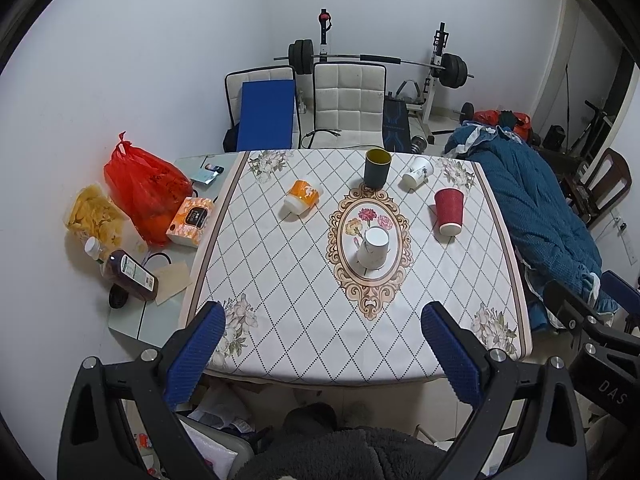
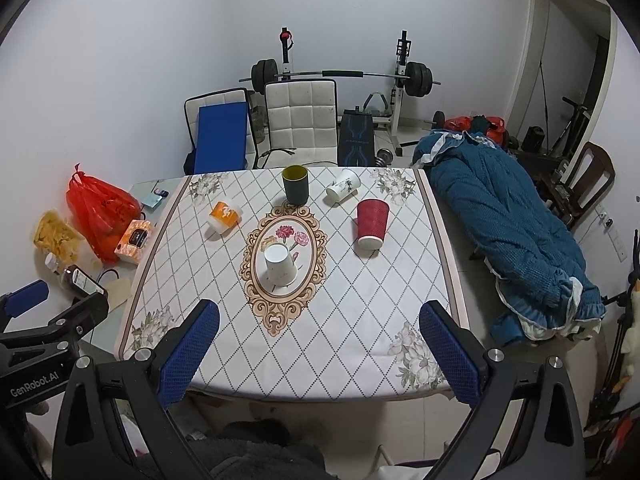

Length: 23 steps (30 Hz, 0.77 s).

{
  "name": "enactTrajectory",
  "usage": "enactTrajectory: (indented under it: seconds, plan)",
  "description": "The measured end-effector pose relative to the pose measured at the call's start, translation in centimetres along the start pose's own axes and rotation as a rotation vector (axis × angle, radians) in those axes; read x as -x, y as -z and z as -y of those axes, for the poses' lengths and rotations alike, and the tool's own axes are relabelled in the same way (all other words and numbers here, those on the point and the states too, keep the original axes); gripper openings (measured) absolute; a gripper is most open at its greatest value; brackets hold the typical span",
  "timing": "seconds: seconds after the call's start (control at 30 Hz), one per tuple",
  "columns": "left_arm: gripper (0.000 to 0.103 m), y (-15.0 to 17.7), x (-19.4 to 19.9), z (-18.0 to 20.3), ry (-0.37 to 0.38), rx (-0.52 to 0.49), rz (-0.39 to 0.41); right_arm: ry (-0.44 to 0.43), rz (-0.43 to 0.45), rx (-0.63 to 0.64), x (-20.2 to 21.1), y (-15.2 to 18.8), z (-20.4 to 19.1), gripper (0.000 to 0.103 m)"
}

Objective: Flip cup upside down

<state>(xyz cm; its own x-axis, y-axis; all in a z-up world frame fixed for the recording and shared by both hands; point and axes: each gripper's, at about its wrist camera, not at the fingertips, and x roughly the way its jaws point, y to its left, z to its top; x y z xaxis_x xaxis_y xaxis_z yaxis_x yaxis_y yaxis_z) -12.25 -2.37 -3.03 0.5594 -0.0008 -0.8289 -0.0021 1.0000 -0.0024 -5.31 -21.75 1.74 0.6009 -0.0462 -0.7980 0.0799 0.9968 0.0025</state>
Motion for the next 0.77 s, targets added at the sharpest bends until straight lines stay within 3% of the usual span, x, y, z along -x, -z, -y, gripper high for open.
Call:
enactTrajectory:
  seconds: [0.77]
  plan:
    - [0.1, 0.45, -0.27, 0.31, 0.003, -0.002, -0.011, -0.002, -0.006, 0.002, -0.19, 0.23, 0.11, 0.102]
